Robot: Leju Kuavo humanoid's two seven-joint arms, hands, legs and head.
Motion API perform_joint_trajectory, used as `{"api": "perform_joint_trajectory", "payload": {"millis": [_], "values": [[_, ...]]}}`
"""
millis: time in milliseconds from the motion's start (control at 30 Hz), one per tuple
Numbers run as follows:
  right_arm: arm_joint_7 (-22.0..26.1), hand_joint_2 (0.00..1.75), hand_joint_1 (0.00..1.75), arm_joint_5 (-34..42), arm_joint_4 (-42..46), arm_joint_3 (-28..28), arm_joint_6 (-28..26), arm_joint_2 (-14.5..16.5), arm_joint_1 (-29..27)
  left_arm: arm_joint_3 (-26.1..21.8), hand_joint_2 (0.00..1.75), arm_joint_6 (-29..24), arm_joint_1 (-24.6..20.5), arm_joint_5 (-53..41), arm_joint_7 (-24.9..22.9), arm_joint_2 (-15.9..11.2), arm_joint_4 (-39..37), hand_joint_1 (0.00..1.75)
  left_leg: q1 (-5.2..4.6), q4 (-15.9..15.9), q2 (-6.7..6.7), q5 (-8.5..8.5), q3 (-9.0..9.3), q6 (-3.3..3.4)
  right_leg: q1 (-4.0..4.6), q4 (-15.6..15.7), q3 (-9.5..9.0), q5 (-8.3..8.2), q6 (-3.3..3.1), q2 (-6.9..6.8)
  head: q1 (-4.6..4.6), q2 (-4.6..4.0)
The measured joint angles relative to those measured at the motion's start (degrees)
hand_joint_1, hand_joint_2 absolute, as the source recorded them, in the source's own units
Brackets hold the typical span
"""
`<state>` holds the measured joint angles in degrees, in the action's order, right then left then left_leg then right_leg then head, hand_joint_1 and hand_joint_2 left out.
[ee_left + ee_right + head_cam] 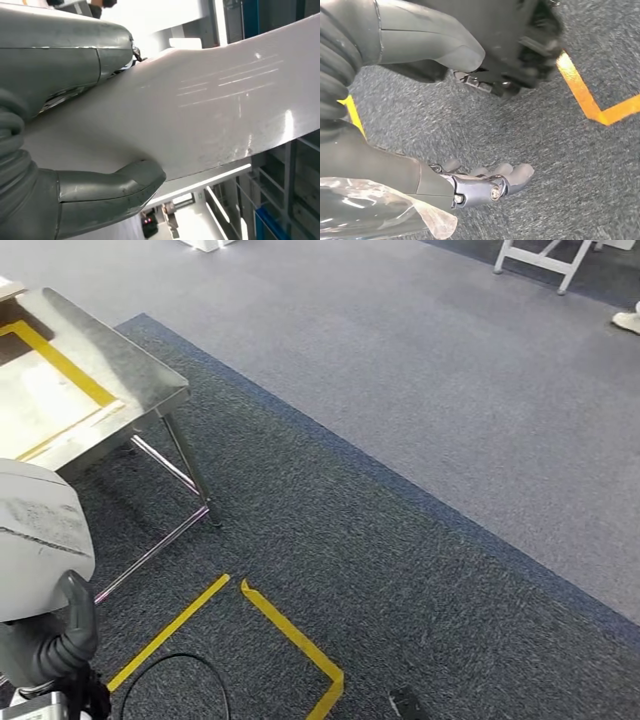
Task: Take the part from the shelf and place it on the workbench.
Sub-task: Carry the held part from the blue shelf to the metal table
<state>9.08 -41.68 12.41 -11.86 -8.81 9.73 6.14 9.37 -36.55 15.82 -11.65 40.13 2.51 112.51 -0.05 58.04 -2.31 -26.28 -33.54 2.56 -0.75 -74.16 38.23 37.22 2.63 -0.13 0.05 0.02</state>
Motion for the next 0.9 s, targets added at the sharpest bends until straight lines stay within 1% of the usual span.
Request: {"api": "perform_joint_trajectory", "payload": {"millis": [33,67,100,133,167,200,233,267,300,333,367,400,433,467,500,533,567,600,633,667,700,733,767,800,833,867,900], "values": [[0.08,1.75,0.0,0.0,0.0,-0.01,-0.01,-0.05,-0.1,-0.05,1.75,0.05,-0.02,-0.01,0.0,0.0,-0.01,1.75,0.05,0.05,-0.91,-0.04,0.09,-0.06,-0.04,1.65,-0.36,-1.8,0.03,0.19,-0.01,0.0],[0.17,1.75,0.0,0.0,0.01,-0.01,-0.03,-0.08,-0.14,-0.07,1.75,0.09,-0.05,-0.02,0.0,0.0,-0.02,1.75,0.12,0.15,-1.75,-0.13,0.19,-0.19,-0.13,5.11,-1.63,-4.26,0.03,0.73,-0.01,0.0],[0.25,1.75,0.0,0.01,0.01,-0.01,-0.04,-0.09,-0.13,-0.08,1.75,0.13,-0.11,-0.03,0.0,0.0,-0.02,1.75,0.15,0.29,-2.51,-0.25,0.22,-0.41,-0.28,8.96,-3.2,-6.21,0.02,2.0,-0.01,0.0],[0.31,1.75,0.0,0.02,0.01,0.0,-0.06,-0.09,-0.14,-0.09,1.75,0.15,-0.19,-0.05,0.0,0.0,-0.02,1.75,0.15,0.57,-3.25,-0.4,0.11,-0.7,-0.46,12.34,-4.76,-7.44,-0.07,3.24,-0.02,0.0],[0.35,1.75,0.0,0.03,0.01,0.0,-0.09,-0.1,-0.14,-0.1,1.75,0.18,-0.28,-0.08,-0.05,0.0,-0.02,1.75,0.18,0.77,-3.88,-0.44,-0.09,-1.04,-0.55,14.39,-5.77,-7.9,-0.25,4.18,-0.03,0.0],[0.39,1.75,0.0,0.04,0.0,0.0,-0.11,-0.1,-0.17,-0.13,1.75,0.21,-0.34,-0.09,-0.2,0.0,-0.02,1.75,0.22,0.88,-4.51,-0.39,-0.34,-1.4,-0.52,15.18,-6.25,-7.72,-0.52,4.62,-0.04,0.0],[0.42,1.75,0.0,0.03,0.0,0.0,-0.15,-0.11,-0.18,-0.17,1.75,0.25,-0.36,-0.11,-0.45,0.0,-0.02,1.75,0.34,0.9,-5.15,-0.27,-0.57,-1.76,-0.44,15.43,-6.49,-7.71,-0.88,4.18,-0.04,0.0],[0.45,1.75,0.0,0.02,0.0,0.0,-0.17,-0.1,-0.16,-0.25,1.75,0.29,-0.33,-0.16,-0.74,-0.01,-0.03,1.75,0.45,0.89,-5.28,-0.21,-0.72,-2.09,-0.4,15.46,-6.54,-7.83,-1.27,3.53,-0.05,0.0],[0.5,1.75,0.0,-0.02,0.01,0.01,-0.19,-0.1,-0.16,-0.36,1.75,0.32,-0.32,-0.31,-0.99,-0.01,-0.03,1.75,0.42,1.29,-4.44,-0.47,-0.94,-2.41,-0.42,15.59,-6.67,-7.91,-1.63,2.89,-0.13,0.0],[0.55,1.75,0.0,-0.09,0.01,0.01,-0.19,-0.09,-0.16,-0.45,1.75,0.35,-0.38,-0.49,-1.17,-0.02,-0.04,1.75,0.35,2.52,-2.98,-1.24,-1.5,-2.73,-0.47,15.74,-6.84,-7.93,-2.0,2.19,-0.32,0.0],[0.57,1.75,0.0,-0.18,0.01,0.02,-0.19,-0.09,-0.2,-0.53,1.75,0.37,-0.46,-0.72,-1.25,-0.02,-0.05,1.75,0.29,4.93,-1.16,-2.58,-2.58,-3.01,-0.51,15.85,-7.03,-7.87,-2.32,1.39,-0.49,0.0],[0.56,1.75,0.0,-0.28,0.01,0.02,-0.19,-0.1,-0.3,-0.57,1.75,0.38,-0.52,-0.92,-1.28,-0.02,-0.07,1.75,0.26,8.4,0.44,-4.27,-4.18,-3.27,-0.43,15.86,-7.18,-7.71,-2.58,0.58,-0.64,0.0],[0.49,1.75,0.0,-0.38,0.01,0.02,-0.18,-0.11,-0.4,-0.6,1.75,0.38,-0.52,-1.06,-1.32,-0.02,-0.1,1.75,0.37,12.25,1.22,-5.87,-6.02,-3.47,-0.38,15.86,-7.3,-7.53,-2.78,-0.32,-0.72,0.0],[0.42,1.75,0.0,-0.5,0.0,0.03,-0.17,-0.13,-0.47,-0.65,1.75,0.37,-0.47,-1.15,-1.34,-0.02,-0.13,1.75,0.48,15.31,1.55,-6.81,-7.52,-3.59,-0.34,15.86,-7.43,-7.36,-2.85,-1.21,-0.7,0.0],[0.36,1.75,0.0,-0.59,0.0,0.04,-0.17,-0.15,-0.48,-0.73,1.75,0.34,-0.43,-1.17,-1.35,-0.02,-0.15,1.75,0.56,16.64,1.71,-6.71,-8.22,-3.64,-0.33,15.85,-7.58,-7.2,-2.87,-2.06,-0.71,0.0],[0.33,1.75,0.0,-0.67,0.01,0.06,-0.17,-0.16,-0.45,-0.82,1.75,0.31,-0.42,-1.15,-1.37,-0.02,-0.16,1.75,0.6,15.77,1.88,-5.55,-7.85,-3.59,-0.33,15.85,-7.79,-7.02,-2.82,-2.83,-0.73,0.0],[0.33,1.75,0.0,-0.73,0.01,0.08,-0.17,-0.16,-0.4,-0.92,1.75,0.28,-0.43,-1.1,-1.38,-0.02,-0.17,1.75,0.57,12.84,2.33,-3.57,-6.44,-3.41,-0.32,15.85,-8.09,-6.8,-2.73,-3.56,-0.72,0.0],[0.34,1.75,0.0,-0.74,0.01,0.09,-0.17,-0.16,-0.36,-0.98,1.75,0.26,-0.47,-1.06,-1.38,-0.02,-0.17,1.75,0.4,9.01,3.6,-1.7,-4.57,-3.12,-0.29,15.87,-8.41,-6.54,-2.59,-4.23,-0.72,0.0],[0.36,1.75,0.0,-0.74,0.02,0.09,-0.17,-0.16,-0.32,-1.01,1.75,0.26,-0.58,-1.03,-1.38,-0.02,-0.17,1.75,0.07,5.44,4.94,-0.46,-2.83,-2.81,-0.13,15.84,-8.71,-6.23,-2.32,-4.87,-0.75,0.0],[0.38,1.75,0.0,-0.74,0.02,0.09,-0.17,-0.16,-0.28,-1.02,1.75,0.28,-0.74,-0.97,-1.37,-0.01,-0.18,1.75,-0.23,2.96,6.07,0.1,-1.67,-2.47,0.03,15.87,-8.93,-5.97,-2.0,-5.53,-0.73,0.0],[0.4,1.75,0.0,-0.74,0.02,0.1,-0.17,-0.15,-0.25,-1.02,1.75,0.32,-0.87,-0.86,-1.37,0.01,-0.19,1.75,-0.52,1.79,6.69,0.0,-1.21,-2.2,0.19,15.93,-9.09,-5.76,-1.68,-6.19,-0.7,0.0],[0.42,1.75,0.0,-0.74,0.02,0.1,-0.16,-0.15,-0.19,-1.03,1.75,0.42,-0.95,-0.62,-1.38,0.02,-0.19,1.75,-0.69,1.48,6.29,-0.24,-1.2,-1.97,0.32,16.05,-9.29,-5.62,-1.34,-6.9,-0.68,0.0],[0.42,1.75,0.0,-0.73,0.03,0.1,-0.16,-0.14,-0.12,-1.08,1.75,0.6,-0.95,-0.37,-1.43,0.0,-0.2,1.75,-0.62,1.29,5.55,-0.21,-1.17,-1.67,0.36,16.25,-9.54,-5.49,-1.05,-7.6,-0.63,0.0],[0.44,1.75,0.0,-0.73,0.05,0.11,-0.15,-0.13,-0.04,-1.12,1.75,0.81,-0.89,-0.17,-1.52,0.0,-0.19,1.75,-0.47,0.92,4.79,-0.11,-0.99,-1.37,0.31,16.17,-9.67,-5.15,-0.75,-7.22,-0.53,0.0],[0.49,1.75,0.0,-0.72,0.07,0.12,-0.15,-0.12,0.03,-1.16,1.75,1.03,-0.91,-0.03,-1.66,0.0,-0.2,1.75,-0.28,0.56,4.08,0.04,-0.77,-1.03,0.24,15.26,-9.37,-4.36,-0.5,-5.98,-0.42,0.0],[0.52,1.75,0.0,-0.7,0.08,0.13,-0.16,-0.11,0.06,-1.2,1.75,1.23,-1.0,-0.01,-1.83,0.0,-0.21,1.75,-0.06,0.24,3.37,0.18,-0.55,-0.72,0.17,13.18,-8.4,-3.08,-0.3,-4.22,-0.22,0.0],[0.56,1.75,0.0,-0.67,0.09,0.13,-0.16,-0.12,0.03,-1.21,1.75,1.34,-1.06,0.0,-1.98,0.02,-0.24,1.75,0.07,0.12,2.72,0.22,-0.48,-0.5,0.07,9.94,-6.74,-1.48,-0.18,-2.17,0.0,0.0]]}}
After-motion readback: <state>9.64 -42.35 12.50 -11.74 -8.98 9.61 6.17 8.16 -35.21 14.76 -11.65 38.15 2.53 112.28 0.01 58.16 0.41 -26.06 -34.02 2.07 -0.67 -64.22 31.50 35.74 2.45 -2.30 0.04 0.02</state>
